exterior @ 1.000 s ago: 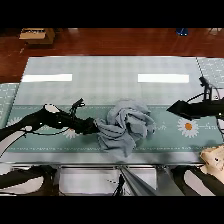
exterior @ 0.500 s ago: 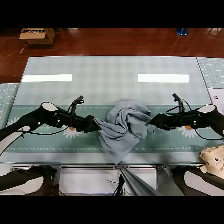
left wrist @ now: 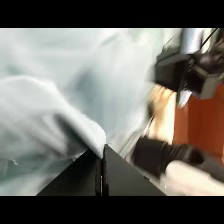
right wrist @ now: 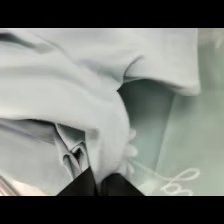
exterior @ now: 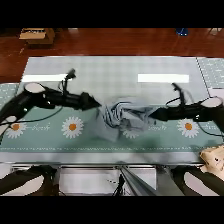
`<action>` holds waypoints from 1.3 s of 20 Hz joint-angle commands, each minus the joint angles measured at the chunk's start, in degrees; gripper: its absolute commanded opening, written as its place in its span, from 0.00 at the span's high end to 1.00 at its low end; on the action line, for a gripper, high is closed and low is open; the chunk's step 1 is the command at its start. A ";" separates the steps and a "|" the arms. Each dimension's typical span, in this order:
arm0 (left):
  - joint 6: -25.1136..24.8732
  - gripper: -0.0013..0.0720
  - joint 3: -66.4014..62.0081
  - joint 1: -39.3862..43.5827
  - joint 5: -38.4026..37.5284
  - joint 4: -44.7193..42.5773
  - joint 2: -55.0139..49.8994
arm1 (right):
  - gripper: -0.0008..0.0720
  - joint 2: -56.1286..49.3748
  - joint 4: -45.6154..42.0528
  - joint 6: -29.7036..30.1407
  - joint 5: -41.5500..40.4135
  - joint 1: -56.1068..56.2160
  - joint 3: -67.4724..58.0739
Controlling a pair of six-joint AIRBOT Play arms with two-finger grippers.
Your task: Fold the shirts.
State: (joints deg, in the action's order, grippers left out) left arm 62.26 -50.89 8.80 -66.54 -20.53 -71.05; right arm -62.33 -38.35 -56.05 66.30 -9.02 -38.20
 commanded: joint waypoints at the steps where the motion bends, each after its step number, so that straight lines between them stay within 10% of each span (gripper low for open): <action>1: 1.57 0.96 -11.21 -6.40 -3.41 0.17 7.37 | 0.94 10.40 -1.86 -5.03 1.42 -7.76 -8.94; 9: 6.47 0.96 -31.71 -21.31 -6.16 0.00 22.51 | 0.95 20.52 -6.60 -12.31 -1.16 -13.03 -35.69; 22: 16.94 0.96 -36.96 -22.75 -15.65 -6.12 36.65 | 0.95 20.24 -17.14 -25.83 -4.79 -13.03 -69.37; 26: 19.32 0.96 -33.40 -22.71 -21.44 -12.24 36.74 | 0.95 15.98 -19.74 -26.86 4.92 -12.94 -70.01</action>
State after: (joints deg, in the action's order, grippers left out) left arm 78.89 -86.56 -13.89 -83.24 -28.05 -34.94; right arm -43.64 -55.11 -81.12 64.31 -22.00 -106.37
